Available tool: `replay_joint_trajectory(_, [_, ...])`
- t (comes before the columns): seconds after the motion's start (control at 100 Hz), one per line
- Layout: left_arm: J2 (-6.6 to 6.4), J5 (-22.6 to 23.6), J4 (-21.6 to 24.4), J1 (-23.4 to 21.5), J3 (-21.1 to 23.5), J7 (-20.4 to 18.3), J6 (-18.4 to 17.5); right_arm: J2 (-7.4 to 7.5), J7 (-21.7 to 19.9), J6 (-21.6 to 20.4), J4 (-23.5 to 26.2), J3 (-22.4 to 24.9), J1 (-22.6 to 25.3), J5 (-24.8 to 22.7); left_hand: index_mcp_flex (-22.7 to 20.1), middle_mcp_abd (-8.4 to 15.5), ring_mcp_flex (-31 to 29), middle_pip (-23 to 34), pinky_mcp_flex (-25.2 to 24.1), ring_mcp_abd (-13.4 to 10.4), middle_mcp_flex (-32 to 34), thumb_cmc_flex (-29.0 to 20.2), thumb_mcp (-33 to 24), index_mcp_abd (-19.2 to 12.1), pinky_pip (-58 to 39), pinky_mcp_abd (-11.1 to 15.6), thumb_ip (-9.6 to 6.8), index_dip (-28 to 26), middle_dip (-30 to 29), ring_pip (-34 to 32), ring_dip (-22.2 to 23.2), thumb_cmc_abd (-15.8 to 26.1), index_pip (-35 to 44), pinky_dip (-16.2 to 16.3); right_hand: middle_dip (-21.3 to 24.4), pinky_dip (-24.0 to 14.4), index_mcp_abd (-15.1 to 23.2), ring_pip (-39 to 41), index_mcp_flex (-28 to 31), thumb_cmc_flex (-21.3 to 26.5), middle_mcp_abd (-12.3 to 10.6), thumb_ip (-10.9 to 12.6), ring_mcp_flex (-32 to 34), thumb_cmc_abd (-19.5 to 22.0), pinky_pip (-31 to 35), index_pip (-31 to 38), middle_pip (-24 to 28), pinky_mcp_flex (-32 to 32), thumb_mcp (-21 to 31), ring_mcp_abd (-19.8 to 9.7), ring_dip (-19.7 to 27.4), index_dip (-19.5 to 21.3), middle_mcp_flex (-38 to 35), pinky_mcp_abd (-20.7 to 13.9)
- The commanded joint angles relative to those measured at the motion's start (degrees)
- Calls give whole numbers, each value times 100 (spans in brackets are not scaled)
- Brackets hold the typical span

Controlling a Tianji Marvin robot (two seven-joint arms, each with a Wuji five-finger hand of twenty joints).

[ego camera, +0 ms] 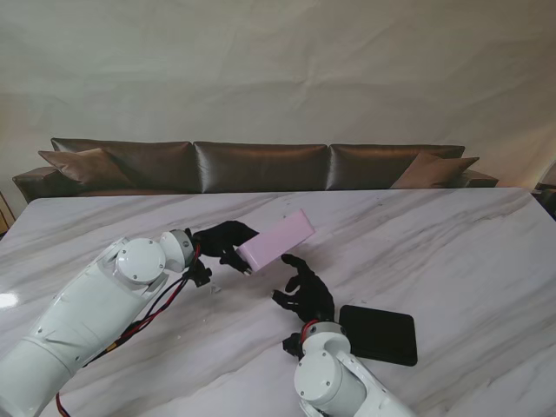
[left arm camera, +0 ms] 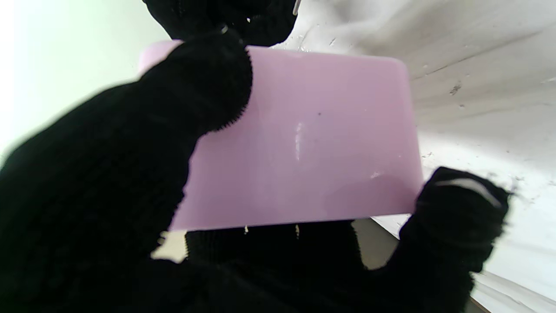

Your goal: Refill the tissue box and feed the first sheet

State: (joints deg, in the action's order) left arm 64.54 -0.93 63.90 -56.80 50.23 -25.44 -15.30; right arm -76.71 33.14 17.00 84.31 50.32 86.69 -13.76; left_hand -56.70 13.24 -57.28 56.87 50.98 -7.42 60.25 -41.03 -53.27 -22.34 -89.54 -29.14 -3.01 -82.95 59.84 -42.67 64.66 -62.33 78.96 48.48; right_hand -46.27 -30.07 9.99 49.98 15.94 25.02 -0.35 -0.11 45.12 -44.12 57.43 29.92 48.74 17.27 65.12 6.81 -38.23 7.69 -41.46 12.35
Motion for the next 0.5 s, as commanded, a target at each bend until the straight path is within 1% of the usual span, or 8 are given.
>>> replay_joint_trajectory(0.0, [-12, -2, 71, -23, 18, -81, 23, -47, -78, 21, -38, -10, -32, 38, -156, -571, -1472, 2052, 117, 293, 1186, -550, -1830, -46, -1636, 2615, -1166, -70, 450, -4239, 541, 1500, 288, -49, -133, -110, 109, 241, -361, 72, -244, -74, 60, -161, -61, -97, 156, -47, 185, -211, -110, -24, 89, -65])
replay_joint_trajectory(0.07, [-13, -11, 72, -24, 16, -92, 24, -61, -56, 19, -60, -23, -47, 54, -156, -570, -1471, 2053, 117, 293, 1183, -549, -1826, -46, -1636, 2615, -1165, -70, 450, -4239, 540, 1497, 287, -51, -144, -112, 96, 269, -535, 90, -255, -66, 68, -149, -58, -158, 179, -48, 202, -217, -120, -53, 104, -73])
replay_joint_trajectory(0.31, [-12, -50, 69, -20, -14, -119, -2, -81, -55, 28, -111, -61, -110, 79, -148, -574, -1471, 2055, 117, 293, 1185, -550, -1825, -49, -1639, 2615, -1166, -73, 448, -4240, 539, 1500, 285, -57, -158, -119, -5, 327, -825, 117, -301, -53, 64, -126, -41, -206, 230, -47, 224, -257, -138, -116, 143, -100])
replay_joint_trajectory(0.38, [-8, -67, 64, -21, -26, -119, -19, -90, -69, 19, -137, -75, -134, 123, -145, -573, -1471, 2055, 117, 293, 1184, -543, -1820, -49, -1639, 2615, -1164, -74, 448, -4240, 539, 1509, 284, -58, -162, -122, 26, 349, -774, 134, -307, -51, 61, -131, -36, -155, 252, -52, 228, -254, -145, -116, 140, -99])
replay_joint_trajectory(0.49, [-5, -65, 58, -20, -43, -108, -27, -101, -90, -26, -164, -99, -156, 191, -132, -574, -1471, 2059, 108, 293, 1175, -545, -1810, -61, -1638, 2617, -1161, -82, 450, -4240, 538, 1518, 283, -60, -164, -123, 173, 368, -532, 212, -291, -50, 70, -193, -29, -28, 265, -45, 263, -264, -146, -86, 142, -93])
